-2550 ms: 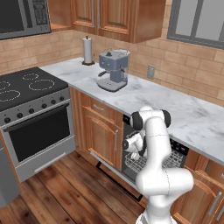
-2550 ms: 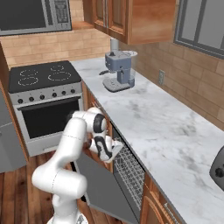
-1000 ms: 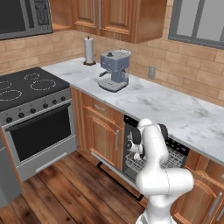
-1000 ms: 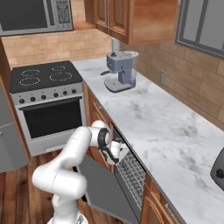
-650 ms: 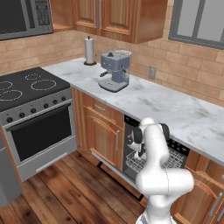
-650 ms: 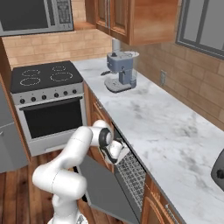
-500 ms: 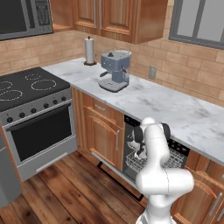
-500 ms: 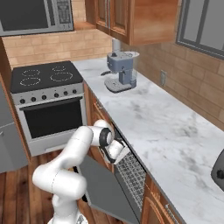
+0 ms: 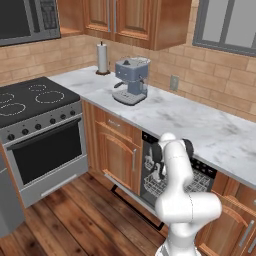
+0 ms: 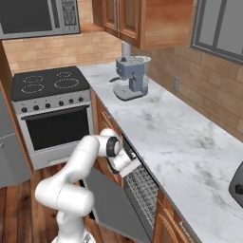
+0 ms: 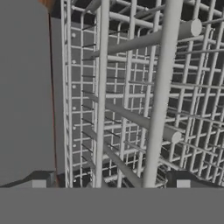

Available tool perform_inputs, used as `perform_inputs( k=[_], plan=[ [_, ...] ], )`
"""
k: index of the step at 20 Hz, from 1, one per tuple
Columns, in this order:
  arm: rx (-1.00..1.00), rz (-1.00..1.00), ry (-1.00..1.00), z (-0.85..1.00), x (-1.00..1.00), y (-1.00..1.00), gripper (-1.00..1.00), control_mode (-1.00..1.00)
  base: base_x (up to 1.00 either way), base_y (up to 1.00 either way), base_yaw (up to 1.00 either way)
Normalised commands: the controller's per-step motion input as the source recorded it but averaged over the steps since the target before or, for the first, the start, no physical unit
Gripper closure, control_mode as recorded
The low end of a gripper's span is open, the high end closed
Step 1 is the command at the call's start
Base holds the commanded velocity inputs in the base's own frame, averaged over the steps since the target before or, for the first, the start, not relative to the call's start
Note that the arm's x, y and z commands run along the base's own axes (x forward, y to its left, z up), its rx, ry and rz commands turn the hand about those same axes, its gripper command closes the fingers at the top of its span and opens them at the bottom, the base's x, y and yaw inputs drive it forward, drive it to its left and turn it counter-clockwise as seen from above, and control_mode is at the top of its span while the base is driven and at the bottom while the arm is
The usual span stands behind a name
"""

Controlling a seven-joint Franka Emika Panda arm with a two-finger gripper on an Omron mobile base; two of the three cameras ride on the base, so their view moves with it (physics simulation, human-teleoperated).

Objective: Open the dishwasher door and pull out the top rack.

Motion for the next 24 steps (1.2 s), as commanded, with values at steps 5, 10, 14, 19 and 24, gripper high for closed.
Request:
perform_inputs(
  k=[5, 10, 14, 19, 24],
  plan=[
    [0.00, 0.00, 0.01, -0.87, -0.78, 1.00, -1.00, -1.00, 0.00, 0.00, 0.00],
    [0.00, 0.00, 0.04, -0.71, -0.79, 0.98, -1.00, -1.00, 0.00, 0.00, 0.00],
    [0.03, 0.00, 0.07, -0.48, -0.72, 0.91, -1.00, -1.00, 0.00, 0.00, 0.00],
    [0.12, 0.00, 0.17, -0.21, -0.52, 0.85, -1.00, -1.00, 0.00, 0.00, 0.00],
    [0.11, 0.00, 0.15, -0.17, -0.48, 0.83, -1.00, -1.00, 0.00, 0.00, 0.00]
  ],
)
